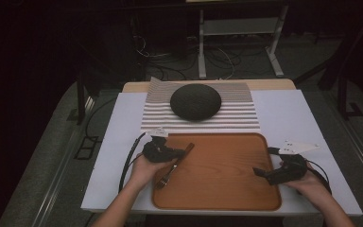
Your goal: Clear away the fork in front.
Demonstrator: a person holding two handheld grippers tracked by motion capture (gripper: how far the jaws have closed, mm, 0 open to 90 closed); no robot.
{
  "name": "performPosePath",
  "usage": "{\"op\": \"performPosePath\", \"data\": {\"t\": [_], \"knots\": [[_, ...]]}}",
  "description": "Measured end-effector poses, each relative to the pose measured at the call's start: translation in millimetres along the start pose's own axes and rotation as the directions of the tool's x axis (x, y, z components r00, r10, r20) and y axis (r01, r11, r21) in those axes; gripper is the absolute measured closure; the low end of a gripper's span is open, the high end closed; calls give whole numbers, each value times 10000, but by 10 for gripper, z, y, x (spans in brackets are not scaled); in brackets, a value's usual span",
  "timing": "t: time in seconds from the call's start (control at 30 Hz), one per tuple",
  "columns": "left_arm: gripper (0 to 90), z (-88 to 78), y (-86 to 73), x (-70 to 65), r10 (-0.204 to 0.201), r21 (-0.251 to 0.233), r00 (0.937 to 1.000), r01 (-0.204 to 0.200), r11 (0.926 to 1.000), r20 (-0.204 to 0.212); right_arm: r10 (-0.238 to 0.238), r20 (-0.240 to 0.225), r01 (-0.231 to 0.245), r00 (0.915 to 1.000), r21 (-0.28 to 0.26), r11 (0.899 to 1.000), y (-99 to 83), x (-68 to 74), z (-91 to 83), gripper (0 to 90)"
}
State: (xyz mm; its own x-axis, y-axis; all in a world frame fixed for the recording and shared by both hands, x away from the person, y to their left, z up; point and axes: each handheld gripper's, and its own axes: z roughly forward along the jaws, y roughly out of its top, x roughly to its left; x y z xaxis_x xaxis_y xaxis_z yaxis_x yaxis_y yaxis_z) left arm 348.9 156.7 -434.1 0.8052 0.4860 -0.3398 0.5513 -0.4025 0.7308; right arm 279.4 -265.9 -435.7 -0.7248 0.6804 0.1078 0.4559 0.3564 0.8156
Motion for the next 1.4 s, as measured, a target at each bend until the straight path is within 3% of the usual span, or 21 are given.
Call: {"op": "performPosePath", "data": {"t": [0.13, 0.17, 0.4, 0.9, 1.23, 1.4], "knots": [[895, 60, 12, -68, 315, 261, 9995, -315, 9992, 16, -35, -38, 35, 10000, -11, 10000, 5, -7, 1, 13], [894, 105, 8, -91, 548, 529, 9985, -546, 9971, -15, -31, -58, 31, 10000, -32, 10000, 10, -7, 5, 13], [892, 198, -21, -89, 917, 1154, 9955, -882, 9894, -252, -124, -128, 124, 9998, 2, 9999, 37, 23, 38, 13], [881, -8, -66, 131, 665, 1189, 9893, -511, 9916, -1297, -125, -82, 125, 9999, 48, 9999, 26, 40, 33, 13], [871, -177, -143, 253, 205, 914, 9892, -72, 9958, -1450, -122, -32, 122, 9999, -19, 9999, 18, 32, 9, 13], [833, -172, -140, 243, 332, 967, 9885, -190, 9951, -1473, -153, -58, 153, 9999, 23, 9999, 18, 44, 20, 13]]}}
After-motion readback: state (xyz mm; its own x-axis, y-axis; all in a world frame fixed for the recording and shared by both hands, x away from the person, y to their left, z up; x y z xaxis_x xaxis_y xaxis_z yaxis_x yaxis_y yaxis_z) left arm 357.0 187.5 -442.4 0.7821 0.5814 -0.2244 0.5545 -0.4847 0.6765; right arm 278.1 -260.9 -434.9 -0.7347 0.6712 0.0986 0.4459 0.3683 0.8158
